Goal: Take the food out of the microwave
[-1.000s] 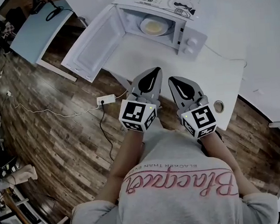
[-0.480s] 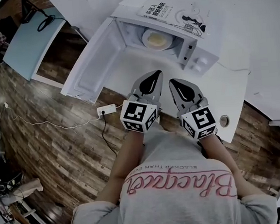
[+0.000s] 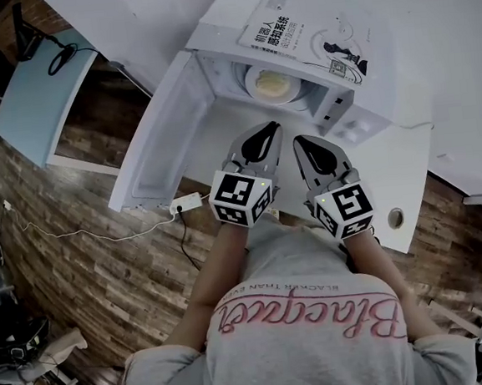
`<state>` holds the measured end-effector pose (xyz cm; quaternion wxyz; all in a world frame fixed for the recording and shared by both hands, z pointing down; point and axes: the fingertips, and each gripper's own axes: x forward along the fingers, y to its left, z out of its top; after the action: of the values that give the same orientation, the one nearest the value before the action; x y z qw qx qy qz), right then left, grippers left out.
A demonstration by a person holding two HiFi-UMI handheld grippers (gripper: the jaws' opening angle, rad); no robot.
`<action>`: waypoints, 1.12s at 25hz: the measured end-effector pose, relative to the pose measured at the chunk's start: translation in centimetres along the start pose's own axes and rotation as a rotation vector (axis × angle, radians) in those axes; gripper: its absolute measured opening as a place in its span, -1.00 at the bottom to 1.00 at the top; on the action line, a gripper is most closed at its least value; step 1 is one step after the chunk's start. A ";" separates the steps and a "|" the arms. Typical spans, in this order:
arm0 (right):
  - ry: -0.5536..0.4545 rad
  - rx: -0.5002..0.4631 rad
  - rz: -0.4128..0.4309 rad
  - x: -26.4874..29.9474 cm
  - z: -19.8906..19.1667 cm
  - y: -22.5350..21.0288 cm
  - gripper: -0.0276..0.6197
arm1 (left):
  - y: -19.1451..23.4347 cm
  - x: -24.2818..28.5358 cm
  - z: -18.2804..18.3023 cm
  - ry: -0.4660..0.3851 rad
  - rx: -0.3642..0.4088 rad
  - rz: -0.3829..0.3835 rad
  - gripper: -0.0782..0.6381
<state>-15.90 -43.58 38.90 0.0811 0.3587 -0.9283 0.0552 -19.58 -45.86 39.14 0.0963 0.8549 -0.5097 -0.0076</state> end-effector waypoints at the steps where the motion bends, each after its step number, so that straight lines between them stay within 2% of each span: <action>1: 0.002 0.002 -0.004 0.5 0.0 -0.1 -0.89 | 0.5 0.3 -0.1 0.006 -0.006 0.001 -0.76; 7: 0.016 0.019 -0.024 2.5 -0.3 -1.1 -0.89 | 3.4 2.3 -1.0 0.034 -0.079 0.015 -0.31; 11: 0.029 0.042 -0.042 3.3 -1.0 -1.7 -0.89 | 5.6 3.6 -2.9 0.076 -0.166 0.054 -0.27; 14: 0.044 0.047 -0.046 3.8 -1.7 -2.0 -0.89 | 7.5 4.3 -4.6 0.102 -0.307 0.095 -0.25; 18: 0.061 0.055 -0.048 4.4 -2.6 -2.3 -0.89 | 9.7 5.3 -7.0 0.120 -0.498 0.156 -0.07; 26: 0.093 0.073 -0.045 5.4 -4.0 -3.5 -0.89 | 12.4 8.2 -10.4 0.160 -0.887 0.242 -0.07; 28: 0.102 0.080 -0.047 5.6 -4.4 -3.8 -0.89 | 12.9 9.0 -11.2 0.173 -0.961 0.266 -0.07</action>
<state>-16.91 -49.37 44.43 0.1150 0.3800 -0.9114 0.1084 -25.22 -57.90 53.11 0.5207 0.6392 -0.5434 -0.1581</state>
